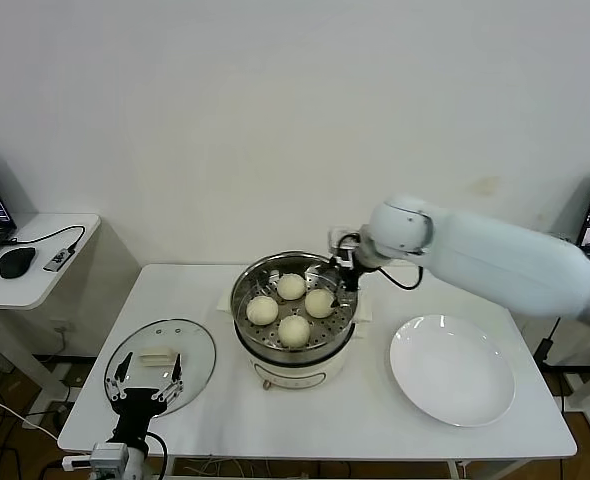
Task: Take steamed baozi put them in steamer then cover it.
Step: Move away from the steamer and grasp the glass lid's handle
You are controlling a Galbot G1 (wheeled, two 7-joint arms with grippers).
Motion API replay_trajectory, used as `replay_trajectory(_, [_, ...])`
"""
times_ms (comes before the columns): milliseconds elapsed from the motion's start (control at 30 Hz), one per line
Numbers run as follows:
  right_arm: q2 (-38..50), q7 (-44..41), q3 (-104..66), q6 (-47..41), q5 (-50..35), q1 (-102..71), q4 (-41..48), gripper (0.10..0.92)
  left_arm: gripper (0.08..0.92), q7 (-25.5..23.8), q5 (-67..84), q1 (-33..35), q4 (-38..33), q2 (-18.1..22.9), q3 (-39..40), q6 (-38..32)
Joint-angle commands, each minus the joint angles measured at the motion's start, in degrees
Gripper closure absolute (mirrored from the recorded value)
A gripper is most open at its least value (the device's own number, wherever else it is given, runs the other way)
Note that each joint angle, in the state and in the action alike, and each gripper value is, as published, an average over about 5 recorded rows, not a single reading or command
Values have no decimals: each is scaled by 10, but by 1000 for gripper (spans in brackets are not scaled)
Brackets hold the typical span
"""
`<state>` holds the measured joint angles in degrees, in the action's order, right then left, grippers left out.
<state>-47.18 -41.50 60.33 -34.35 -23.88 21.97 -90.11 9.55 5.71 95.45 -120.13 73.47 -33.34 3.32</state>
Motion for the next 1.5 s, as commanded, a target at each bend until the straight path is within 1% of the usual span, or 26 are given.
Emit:
replay_trajectory(33, [211, 243, -218, 132, -53, -243, -153, 203, 177, -1, 1, 2, -1, 1, 0, -2])
replay_trajectory(133, [228, 306, -391, 196, -57, -440, -174, 203, 177, -1, 0, 5, -1, 3, 1, -5])
replay_trajectory(233, [205, 342, -568, 257, -30, -637, -192, 203, 177, 3, -3, 7, -1, 8, 4, -13])
replay_trajectory(367, [116, 350, -752, 339, 45, -813, -198, 203, 177, 13, -22, 9, -1, 13, 8, -21])
replay_trajectory(500, [-6, 333, -864, 410, 113, -910, -192, 203, 177, 19, -64, 12, 5, 17, 11, -33])
replay_trajectory(600, [-107, 313, -937, 445, 159, -969, -196, 203, 177, 26, -124, 12, 16, 20, 8, -41])
replay_trajectory(700, [-200, 298, -993, 475, 190, -1023, -204, 203, 177, 32, -228, 18, 31, 16, -4, -43])
replay_trajectory(867, [-290, 297, -1044, 506, 216, -1088, -216, 203, 177, 24, -389, 44, 50, -19, -35, -55])
replay_trajectory(1033, [-334, 316, -1083, 517, 218, -1123, -231, 203, 177, 19, -569, 65, 76, -66, -68, -100])
replay_trajectory(1167, [-343, 341, -1111, 525, 223, -1130, -224, 203, 177, 11, -666, 43, 108, -98, -84, -120])
replay_trajectory(1367, [-351, 372, -1144, 532, 222, -1135, -210, 203, 177, -25, -703, -5, 170, -144, -80, -120])
replay_trajectory(1500, [-355, 379, -1158, 541, 223, -1146, -205, 203, 177, -33, -706, -29, 194, -155, -62, -122])
